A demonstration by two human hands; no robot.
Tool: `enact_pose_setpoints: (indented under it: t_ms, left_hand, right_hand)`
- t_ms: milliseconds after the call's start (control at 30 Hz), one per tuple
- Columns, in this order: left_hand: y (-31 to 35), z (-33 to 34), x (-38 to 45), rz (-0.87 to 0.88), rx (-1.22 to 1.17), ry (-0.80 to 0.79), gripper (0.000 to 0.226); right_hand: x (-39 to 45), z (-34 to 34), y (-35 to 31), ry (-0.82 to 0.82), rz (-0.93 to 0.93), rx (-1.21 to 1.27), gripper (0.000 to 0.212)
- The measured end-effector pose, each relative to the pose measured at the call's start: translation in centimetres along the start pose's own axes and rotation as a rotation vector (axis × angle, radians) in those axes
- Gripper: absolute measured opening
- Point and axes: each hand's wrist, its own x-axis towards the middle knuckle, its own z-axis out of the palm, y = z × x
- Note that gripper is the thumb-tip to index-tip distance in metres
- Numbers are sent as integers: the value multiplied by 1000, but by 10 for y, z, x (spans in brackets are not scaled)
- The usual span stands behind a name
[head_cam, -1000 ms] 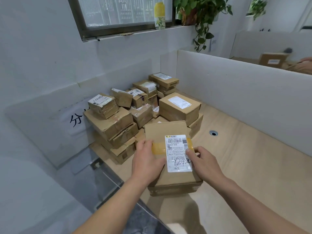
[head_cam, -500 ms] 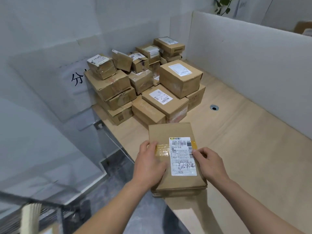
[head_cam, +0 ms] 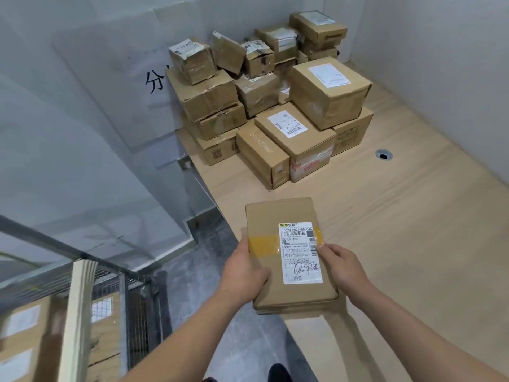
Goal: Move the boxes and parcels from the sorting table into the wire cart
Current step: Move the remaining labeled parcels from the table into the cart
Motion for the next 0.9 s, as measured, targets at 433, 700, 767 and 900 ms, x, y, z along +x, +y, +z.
enact_pose_setpoints:
  t_ms: [433,700,767,900]
  left_hand:
    - [-41,-30,-27,-164,-194,-1,43]
    - [-101,-117,-97,-128,-350,183,42]
    - [-120,-143,-121,-118,-373,240,43]
    - [-163,-193,-173,-126,-410,363,50]
  right_hand:
    - [-27,43,-8,-244,131,267,47]
    - [-68,121,-56,-432,-38,150,81]
    - [-87,148,-76,-489,-106,149,73]
    - [-129,209,-109,-657,-206,51,80]
